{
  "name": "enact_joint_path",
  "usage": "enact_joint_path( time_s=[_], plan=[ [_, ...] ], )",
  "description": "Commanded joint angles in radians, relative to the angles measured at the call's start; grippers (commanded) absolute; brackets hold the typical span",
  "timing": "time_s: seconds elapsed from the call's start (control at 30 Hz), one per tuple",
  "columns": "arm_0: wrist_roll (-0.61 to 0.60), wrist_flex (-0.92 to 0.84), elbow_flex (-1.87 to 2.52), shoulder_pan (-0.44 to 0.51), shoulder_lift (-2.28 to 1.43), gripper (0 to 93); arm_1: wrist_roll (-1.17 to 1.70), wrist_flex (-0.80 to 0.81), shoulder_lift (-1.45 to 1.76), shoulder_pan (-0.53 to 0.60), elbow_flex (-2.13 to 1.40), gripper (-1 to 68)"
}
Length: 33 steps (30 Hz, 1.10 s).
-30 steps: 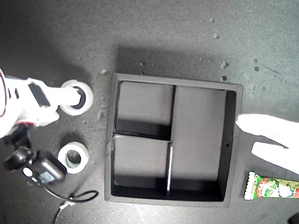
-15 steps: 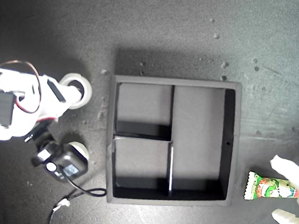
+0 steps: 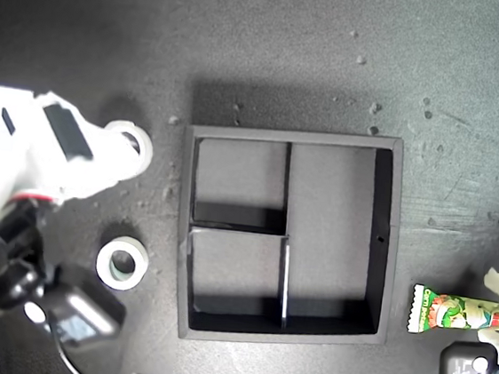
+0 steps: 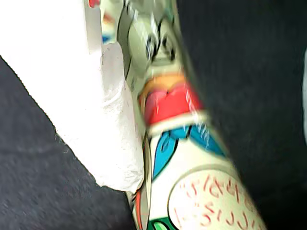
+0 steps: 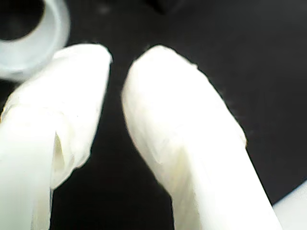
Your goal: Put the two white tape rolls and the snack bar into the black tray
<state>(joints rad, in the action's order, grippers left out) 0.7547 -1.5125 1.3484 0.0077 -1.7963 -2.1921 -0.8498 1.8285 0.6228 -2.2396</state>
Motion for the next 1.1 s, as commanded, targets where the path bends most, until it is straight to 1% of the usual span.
enact_joint_path(
  time_s=[0.0,0.07,0.1,0.13,0.2,0.23,0.33,0.5,0.57,0.63,0.7,0.8,0.9,1.07],
  plan=[
    [-0.017,-0.074,-0.285,0.023,0.166,3.4,-0.020,0.160,0.006,-0.031,-0.075,19.8],
    [-0.021,-0.097,-0.362,0.034,0.252,3.9,-0.049,0.186,0.006,-0.032,-0.104,18.3],
    [-0.023,-0.104,-0.390,0.037,0.290,4.1,-0.060,0.186,0.006,-0.032,-0.112,16.4],
    [-0.025,-0.107,-0.410,0.038,0.324,4.3,-0.077,0.170,0.006,-0.032,-0.114,12.5],
    [-0.026,-0.109,-0.449,0.044,0.385,4.7,-0.095,0.109,0.009,-0.035,-0.083,2.6],
    [-0.026,-0.110,-0.469,0.046,0.413,4.7,-0.101,0.069,0.014,-0.041,-0.061,-0.1],
    [-0.025,-0.138,-0.574,0.054,0.508,4.7,-0.092,-0.037,0.017,-0.074,0.028,-0.2],
    [-0.023,-0.311,-0.839,0.064,0.660,4.7,-0.031,-0.014,0.017,-0.112,0.063,-0.3],
    [-0.009,-0.316,-0.795,0.061,0.640,5.1,-0.017,0.000,0.017,-0.115,0.061,-0.3],
    [0.018,-0.313,-0.653,0.055,0.572,6.7,-0.003,0.009,0.017,-0.115,0.061,-0.3],
    [0.067,-0.255,-0.433,0.048,0.459,9.7,0.005,0.014,0.017,-0.114,0.060,-0.3],
    [0.155,-0.048,0.025,0.032,0.187,12.5,0.014,0.026,0.017,-0.107,0.058,-0.3],
    [0.212,0.141,0.368,0.046,-0.041,14.3,0.037,0.044,0.017,-0.109,0.055,-0.3],
    [0.282,0.219,0.549,0.074,-0.109,15.1,0.126,0.035,0.020,-0.146,0.089,-0.3]
  ],
)
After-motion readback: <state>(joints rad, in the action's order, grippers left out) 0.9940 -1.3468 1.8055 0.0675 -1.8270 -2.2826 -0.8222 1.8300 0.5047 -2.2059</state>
